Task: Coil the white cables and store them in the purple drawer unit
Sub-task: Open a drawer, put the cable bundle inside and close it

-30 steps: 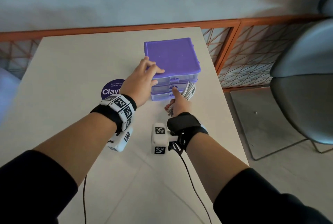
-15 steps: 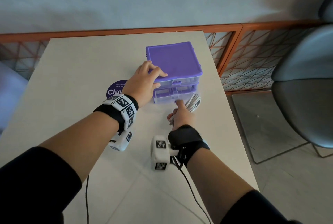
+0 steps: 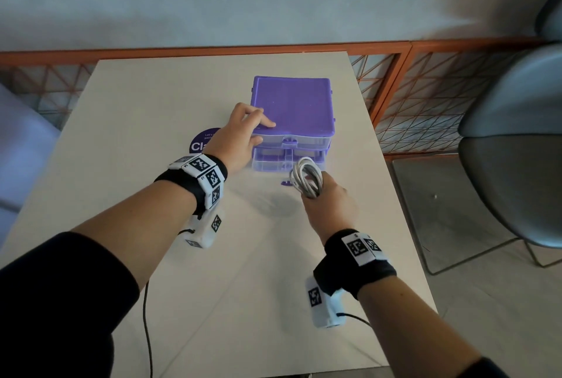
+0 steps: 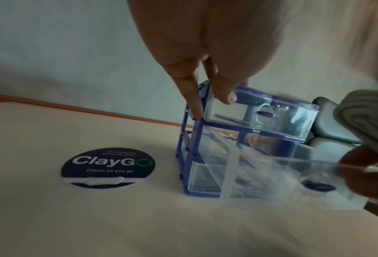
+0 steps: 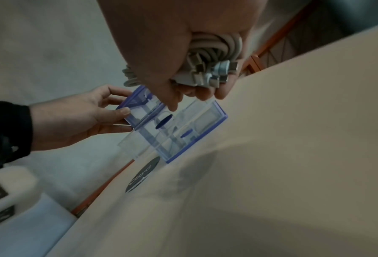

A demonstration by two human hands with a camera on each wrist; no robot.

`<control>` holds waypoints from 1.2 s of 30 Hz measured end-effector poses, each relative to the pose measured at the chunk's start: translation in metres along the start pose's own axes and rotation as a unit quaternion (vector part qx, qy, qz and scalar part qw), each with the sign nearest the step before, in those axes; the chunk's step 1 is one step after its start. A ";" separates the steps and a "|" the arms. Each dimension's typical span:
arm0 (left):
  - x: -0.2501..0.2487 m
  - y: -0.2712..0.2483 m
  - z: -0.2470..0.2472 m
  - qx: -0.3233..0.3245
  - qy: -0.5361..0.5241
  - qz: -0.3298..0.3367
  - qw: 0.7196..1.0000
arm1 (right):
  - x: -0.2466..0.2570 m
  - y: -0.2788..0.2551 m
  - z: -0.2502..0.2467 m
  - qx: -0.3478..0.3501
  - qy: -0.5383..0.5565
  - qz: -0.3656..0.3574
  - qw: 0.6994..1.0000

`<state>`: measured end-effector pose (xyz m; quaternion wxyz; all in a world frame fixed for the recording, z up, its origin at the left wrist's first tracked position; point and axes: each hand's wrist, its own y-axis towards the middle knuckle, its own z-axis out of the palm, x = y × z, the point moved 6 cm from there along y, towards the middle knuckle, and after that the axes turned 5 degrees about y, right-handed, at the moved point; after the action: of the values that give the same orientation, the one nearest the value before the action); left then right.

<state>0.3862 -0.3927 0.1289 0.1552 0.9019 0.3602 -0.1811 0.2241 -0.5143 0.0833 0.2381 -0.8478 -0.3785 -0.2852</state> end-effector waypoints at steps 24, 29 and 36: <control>0.001 -0.032 0.016 0.209 -0.030 0.021 0.977 | 0.047 0.031 0.024 0.053 -0.260 -0.127 0.956; 0.004 -0.032 0.025 0.194 0.047 0.056 0.978 | 0.049 0.035 0.036 0.021 -0.280 -0.156 0.947; 0.003 -0.028 0.022 0.185 0.035 0.056 0.981 | 0.043 0.033 0.038 0.001 -0.256 -0.227 0.940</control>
<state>0.3633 -0.3805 0.1042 -0.0170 0.9394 0.2751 -0.2040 0.2857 -0.4885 0.0781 0.0624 -0.7836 -0.6092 -0.1043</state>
